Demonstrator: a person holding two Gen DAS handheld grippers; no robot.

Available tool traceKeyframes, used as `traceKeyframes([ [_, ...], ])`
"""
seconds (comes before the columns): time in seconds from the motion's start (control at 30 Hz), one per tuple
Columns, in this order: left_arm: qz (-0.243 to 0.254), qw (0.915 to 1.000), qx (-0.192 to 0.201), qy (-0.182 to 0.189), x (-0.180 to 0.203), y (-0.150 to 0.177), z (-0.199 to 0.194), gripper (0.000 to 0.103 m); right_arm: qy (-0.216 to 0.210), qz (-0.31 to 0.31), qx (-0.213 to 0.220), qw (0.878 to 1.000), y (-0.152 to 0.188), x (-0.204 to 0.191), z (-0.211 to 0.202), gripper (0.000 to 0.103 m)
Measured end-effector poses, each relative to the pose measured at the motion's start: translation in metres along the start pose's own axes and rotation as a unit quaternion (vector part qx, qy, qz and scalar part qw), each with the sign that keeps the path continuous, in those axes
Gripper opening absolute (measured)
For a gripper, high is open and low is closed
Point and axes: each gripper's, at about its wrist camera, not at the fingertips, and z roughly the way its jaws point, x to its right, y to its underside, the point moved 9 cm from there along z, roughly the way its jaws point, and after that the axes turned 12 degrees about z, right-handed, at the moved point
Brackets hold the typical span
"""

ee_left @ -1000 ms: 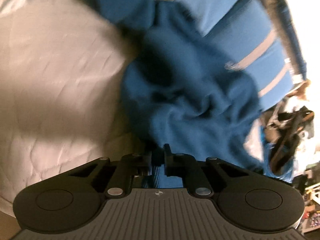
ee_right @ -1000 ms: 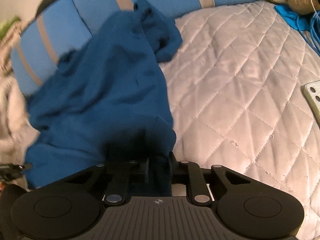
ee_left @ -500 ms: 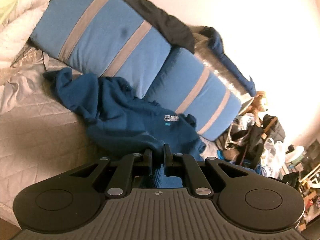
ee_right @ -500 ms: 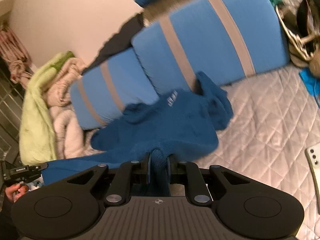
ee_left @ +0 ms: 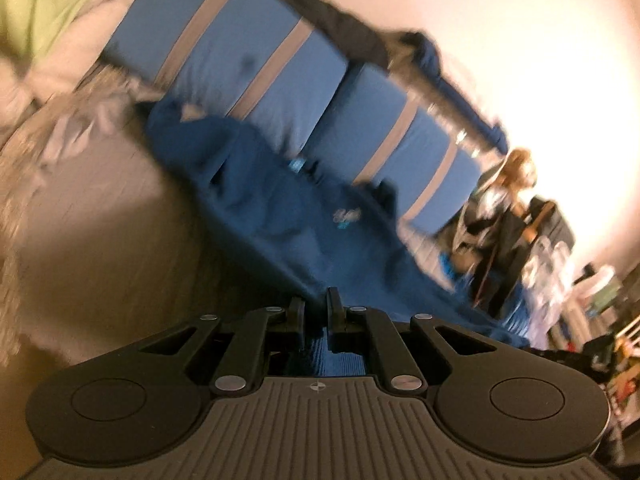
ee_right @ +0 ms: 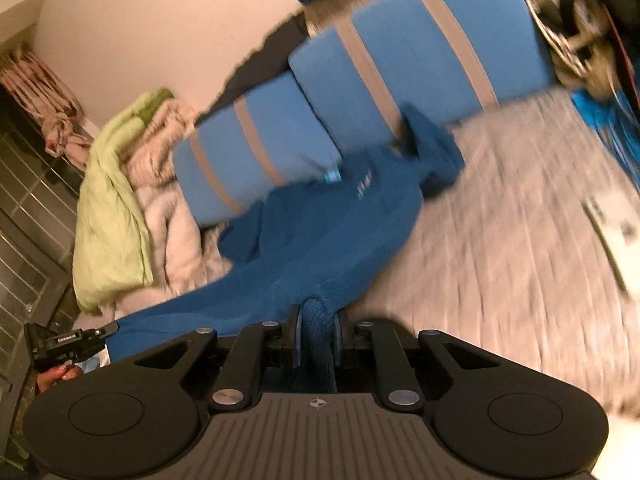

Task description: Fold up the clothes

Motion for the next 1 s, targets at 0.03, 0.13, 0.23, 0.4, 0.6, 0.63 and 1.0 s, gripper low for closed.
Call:
traceKeyframes([
  [0.03, -0.005, 0.9999, -0.013, -0.005, -0.001, 0.013, 0.002, 0.009, 0.011, 0.000, -0.009, 1.000, 0.010, 0.006, 0.002, 0.017],
  [0.13, -0.005, 0.9984, -0.053, -0.017, -0.008, 0.045, 0.012, 0.010, 0.043, 0.001, -0.037, 0.998, 0.038, 0.024, 0.009, 0.017],
  [0.23, -0.005, 0.9959, -0.078, -0.047, -0.019, 0.063, 0.020, 0.016, 0.075, 0.002, -0.065, 0.995, 0.067, 0.042, 0.014, 0.019],
  [0.4, -0.013, 0.9931, -0.074, -0.090, -0.035, 0.057, 0.022, 0.026, 0.130, -0.038, -0.022, 0.991, 0.058, 0.047, 0.017, 0.073],
  [0.6, 0.014, 0.9897, 0.008, -0.142, -0.038, 0.010, 0.002, 0.050, 0.126, -0.074, 0.057, 0.988, 0.011, 0.026, 0.025, 0.103],
  [0.63, 0.021, 0.9884, 0.024, -0.149, -0.036, 0.001, -0.001, 0.055, 0.124, -0.074, 0.066, 0.987, 0.003, 0.023, 0.029, 0.103],
  [1.0, 0.098, 0.9711, 0.108, -0.189, -0.004, -0.082, 0.018, 0.071, 0.107, -0.094, 0.152, 0.978, -0.075, -0.010, 0.057, 0.103],
])
